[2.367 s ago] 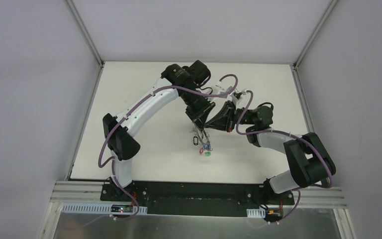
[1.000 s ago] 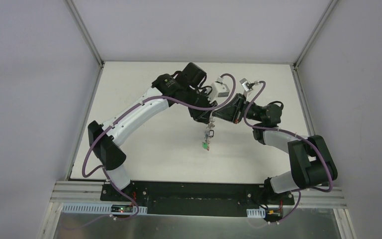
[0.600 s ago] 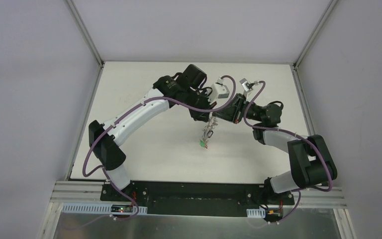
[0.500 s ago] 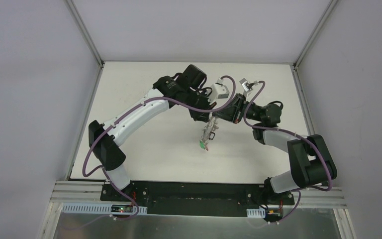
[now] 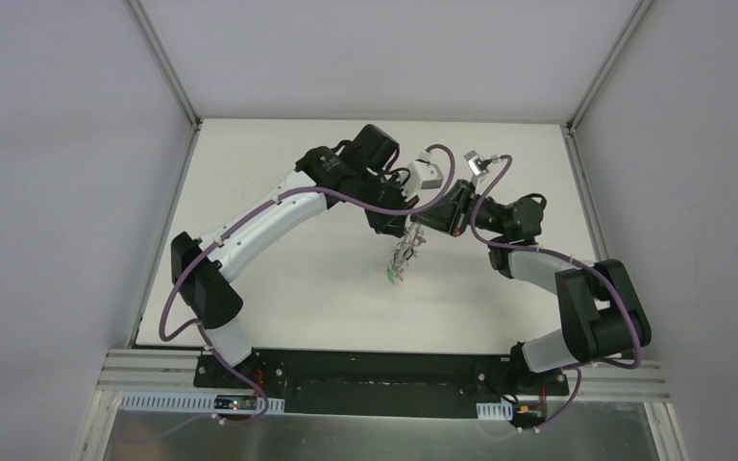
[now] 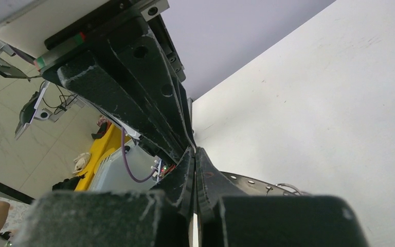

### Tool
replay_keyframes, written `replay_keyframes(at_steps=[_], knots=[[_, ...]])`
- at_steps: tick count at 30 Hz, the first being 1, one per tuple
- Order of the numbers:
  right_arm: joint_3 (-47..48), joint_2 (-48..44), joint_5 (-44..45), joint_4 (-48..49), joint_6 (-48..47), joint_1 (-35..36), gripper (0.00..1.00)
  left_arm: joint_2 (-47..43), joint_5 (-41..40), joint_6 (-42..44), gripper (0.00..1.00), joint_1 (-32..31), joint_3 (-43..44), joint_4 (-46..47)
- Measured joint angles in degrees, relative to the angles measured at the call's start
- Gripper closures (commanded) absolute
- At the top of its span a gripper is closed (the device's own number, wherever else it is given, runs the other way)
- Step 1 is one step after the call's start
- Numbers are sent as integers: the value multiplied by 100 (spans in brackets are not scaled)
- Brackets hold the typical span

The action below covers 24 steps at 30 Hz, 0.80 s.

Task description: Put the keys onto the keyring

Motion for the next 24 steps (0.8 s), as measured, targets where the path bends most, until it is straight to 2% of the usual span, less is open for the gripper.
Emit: replay_keyframes(at_steps=[10, 24], knots=[[0, -42, 76, -98, -90, 2, 100, 22, -57, -7, 100, -127, 275, -129], [0, -57, 240, -404, -146, 0, 100, 249, -1158, -146, 100, -365, 459, -339]])
